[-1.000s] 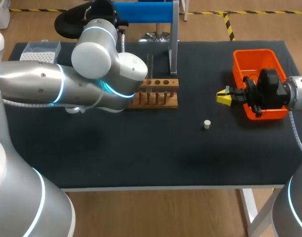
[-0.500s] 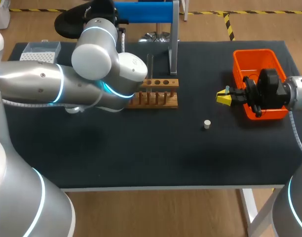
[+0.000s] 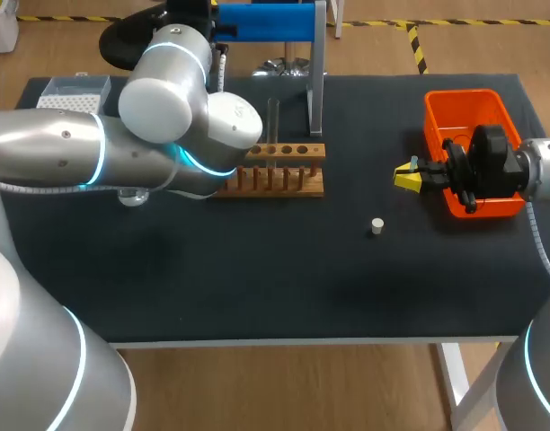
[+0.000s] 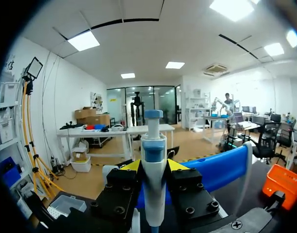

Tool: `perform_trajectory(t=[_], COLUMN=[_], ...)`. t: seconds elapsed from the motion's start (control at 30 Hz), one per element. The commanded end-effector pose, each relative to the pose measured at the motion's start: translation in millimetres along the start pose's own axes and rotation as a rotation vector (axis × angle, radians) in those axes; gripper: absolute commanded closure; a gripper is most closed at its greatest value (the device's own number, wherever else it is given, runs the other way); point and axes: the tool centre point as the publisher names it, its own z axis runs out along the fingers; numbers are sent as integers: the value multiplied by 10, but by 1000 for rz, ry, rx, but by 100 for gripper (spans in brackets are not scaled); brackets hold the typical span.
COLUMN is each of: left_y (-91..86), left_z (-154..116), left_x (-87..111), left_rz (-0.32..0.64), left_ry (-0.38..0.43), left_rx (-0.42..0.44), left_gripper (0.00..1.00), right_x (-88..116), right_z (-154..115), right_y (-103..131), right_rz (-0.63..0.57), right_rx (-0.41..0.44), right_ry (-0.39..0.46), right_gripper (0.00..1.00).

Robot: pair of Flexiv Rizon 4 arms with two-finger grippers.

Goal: Invert the test tube, pick up the pipette, mount the tip to pipette, aspirate from beaker and dispense into the tube, eject the tip, return the pipette, and cap with the stopper.

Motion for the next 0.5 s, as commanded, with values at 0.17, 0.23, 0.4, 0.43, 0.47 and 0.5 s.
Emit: perform_trajectory(t=[0.17,0.23,0.4,0.43,0.47,0.5], left_y=[-211,-246,-305,-315,-327,-337], left_z=[-283,-335,-447,-470,-496,-517], left_x=[-72,-45,10,22,39,45], left_rz=[3,13,18,29,34,30], left_ry=[246,291,387,409,421,435], left_rx=[8,2,-2,-10,-9,-5], left_gripper=[100,100,100,100,100,100], right_x=[9,9,9,9,9,9], right_z=[-1,-1,-1,-1,-1,-1], right_y=[3,3,3,3,3,3], right_rz=[-1,-1,-1,-1,-1,-1], right_rx=[1,1,1,1,1,1], right_ry=[-2,-2,-2,-2,-2,-2], right_gripper=[100,100,100,100,100,100])
